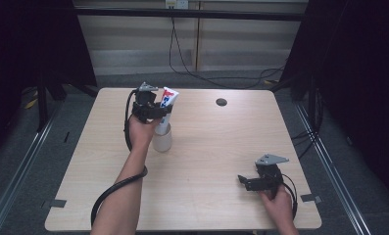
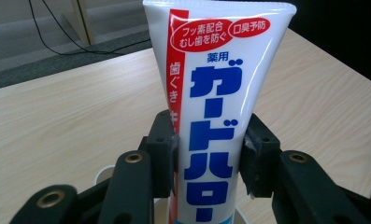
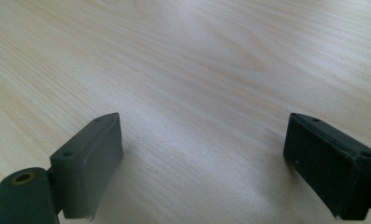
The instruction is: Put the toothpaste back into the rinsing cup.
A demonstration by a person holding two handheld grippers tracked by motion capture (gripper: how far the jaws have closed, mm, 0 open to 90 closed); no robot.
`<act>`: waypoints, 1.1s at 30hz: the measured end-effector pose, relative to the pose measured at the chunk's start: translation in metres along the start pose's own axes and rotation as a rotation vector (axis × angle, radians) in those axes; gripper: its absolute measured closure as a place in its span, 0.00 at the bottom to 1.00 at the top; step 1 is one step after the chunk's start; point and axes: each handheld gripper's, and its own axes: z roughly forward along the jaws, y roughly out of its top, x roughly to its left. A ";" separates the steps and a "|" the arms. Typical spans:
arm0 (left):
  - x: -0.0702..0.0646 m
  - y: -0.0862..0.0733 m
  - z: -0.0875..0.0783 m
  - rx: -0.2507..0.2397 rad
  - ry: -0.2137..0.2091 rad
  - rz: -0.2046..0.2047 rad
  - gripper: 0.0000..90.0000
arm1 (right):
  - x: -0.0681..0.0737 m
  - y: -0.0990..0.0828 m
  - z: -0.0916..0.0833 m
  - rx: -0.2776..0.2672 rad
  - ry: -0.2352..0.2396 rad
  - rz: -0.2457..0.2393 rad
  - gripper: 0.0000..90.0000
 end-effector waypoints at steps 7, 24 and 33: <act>-0.001 -0.007 0.001 0.015 0.004 0.003 0.68 | 0.000 0.000 0.000 -0.001 0.000 -0.002 0.13; 0.000 -0.033 0.000 0.052 0.015 -0.008 0.67 | 0.000 0.000 0.000 -0.001 0.000 -0.002 0.13; -0.002 -0.040 0.000 0.079 0.024 -0.001 0.65 | 0.000 0.000 0.000 -0.001 0.000 -0.002 0.13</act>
